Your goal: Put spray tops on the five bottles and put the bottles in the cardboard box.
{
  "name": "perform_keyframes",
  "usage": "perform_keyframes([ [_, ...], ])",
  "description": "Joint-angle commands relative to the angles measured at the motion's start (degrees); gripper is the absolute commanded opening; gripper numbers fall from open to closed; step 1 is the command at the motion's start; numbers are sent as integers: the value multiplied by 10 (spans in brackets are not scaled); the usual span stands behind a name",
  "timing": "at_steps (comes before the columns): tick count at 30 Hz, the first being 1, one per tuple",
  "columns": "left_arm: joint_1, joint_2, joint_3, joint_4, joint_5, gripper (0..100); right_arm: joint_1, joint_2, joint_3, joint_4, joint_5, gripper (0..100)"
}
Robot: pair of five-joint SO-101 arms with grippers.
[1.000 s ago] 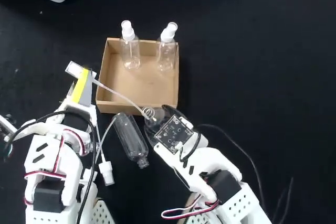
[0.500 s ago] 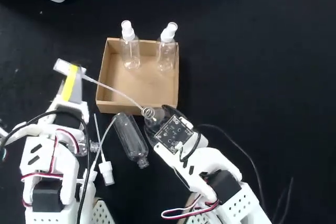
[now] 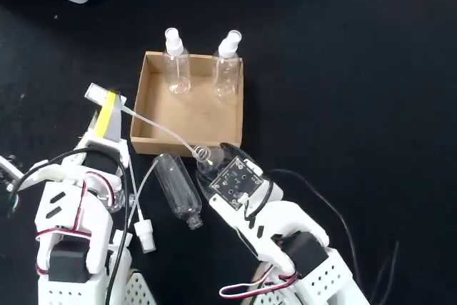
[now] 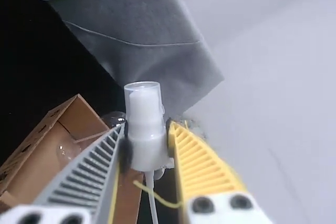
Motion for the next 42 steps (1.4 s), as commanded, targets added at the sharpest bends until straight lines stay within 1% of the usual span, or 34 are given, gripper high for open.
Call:
perform_keyframes([
  [1, 35, -5, -7, -8, -12, 30, -7, -10, -3, -20, 1, 92],
  [6, 51, -5, 6, -9, -34, 30, -5, -10, -3, -20, 1, 92],
  [10, 76, -5, 7, -7, -54, 30, -5, -10, -3, -20, 1, 92],
  [18, 129, -5, 7, 29, -82, 30, -5, -10, -3, -20, 0, 92],
  [20, 142, -5, 7, 37, -83, 30, -5, -10, -4, -20, -19, 92],
  [24, 148, -5, 7, 40, -83, 30, -7, -10, -5, -20, -62, 92],
  [33, 152, -5, 7, 40, -87, 30, -8, -10, -5, -21, -63, 92],
  [38, 196, -5, 36, 37, -130, 30, -9, -10, -5, -21, -63, 92],
  [42, 204, -5, 36, 39, -135, 30, -18, -10, -6, -21, -63, 92],
])
